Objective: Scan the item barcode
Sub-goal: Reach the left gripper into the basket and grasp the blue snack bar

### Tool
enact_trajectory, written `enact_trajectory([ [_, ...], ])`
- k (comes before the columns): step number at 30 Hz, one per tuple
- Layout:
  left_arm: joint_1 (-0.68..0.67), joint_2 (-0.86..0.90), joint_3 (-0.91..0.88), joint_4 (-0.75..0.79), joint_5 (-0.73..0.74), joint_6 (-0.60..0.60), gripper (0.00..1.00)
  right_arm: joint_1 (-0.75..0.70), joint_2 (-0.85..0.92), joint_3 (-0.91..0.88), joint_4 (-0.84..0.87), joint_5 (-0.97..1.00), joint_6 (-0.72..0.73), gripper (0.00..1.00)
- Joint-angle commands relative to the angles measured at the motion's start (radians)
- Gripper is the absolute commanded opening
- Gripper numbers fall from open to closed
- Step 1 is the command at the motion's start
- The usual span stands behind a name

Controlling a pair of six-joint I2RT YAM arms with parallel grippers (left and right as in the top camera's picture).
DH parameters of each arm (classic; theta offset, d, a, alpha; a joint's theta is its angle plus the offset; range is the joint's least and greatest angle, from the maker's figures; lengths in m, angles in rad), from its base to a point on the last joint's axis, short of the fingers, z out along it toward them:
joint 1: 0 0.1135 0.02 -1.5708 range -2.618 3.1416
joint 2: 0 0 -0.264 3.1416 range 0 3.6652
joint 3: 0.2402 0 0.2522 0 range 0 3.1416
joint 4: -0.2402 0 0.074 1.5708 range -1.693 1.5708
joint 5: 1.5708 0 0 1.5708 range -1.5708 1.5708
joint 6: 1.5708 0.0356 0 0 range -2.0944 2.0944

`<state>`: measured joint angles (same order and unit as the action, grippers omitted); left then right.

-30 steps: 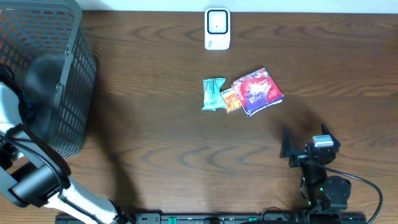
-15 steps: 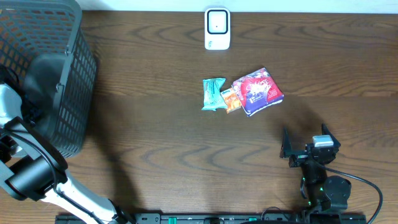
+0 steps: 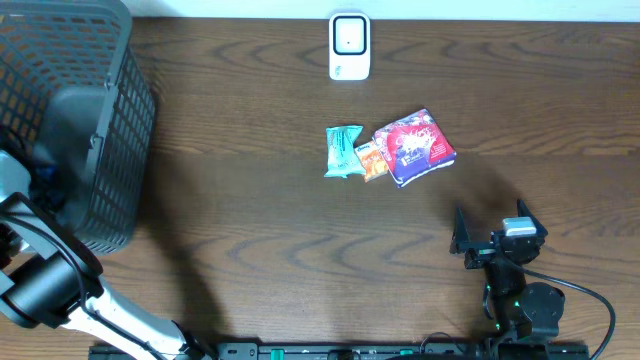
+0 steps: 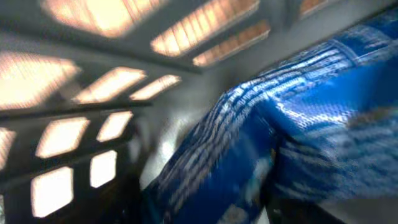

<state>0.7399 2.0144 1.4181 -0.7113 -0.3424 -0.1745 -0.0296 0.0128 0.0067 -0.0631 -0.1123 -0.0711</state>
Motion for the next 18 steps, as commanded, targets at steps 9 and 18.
enact_trajectory([
  [9, -0.008, -0.055, -0.009, -0.012, 0.023, -0.016, 0.07, -0.003, -0.004, 0.000, -0.004, -0.005, -0.013, 0.99],
  [18, -0.114, -0.399, 0.026, 0.084, 0.274, -0.075, 0.07, -0.003, -0.004, 0.000, -0.004, -0.005, -0.013, 0.99],
])
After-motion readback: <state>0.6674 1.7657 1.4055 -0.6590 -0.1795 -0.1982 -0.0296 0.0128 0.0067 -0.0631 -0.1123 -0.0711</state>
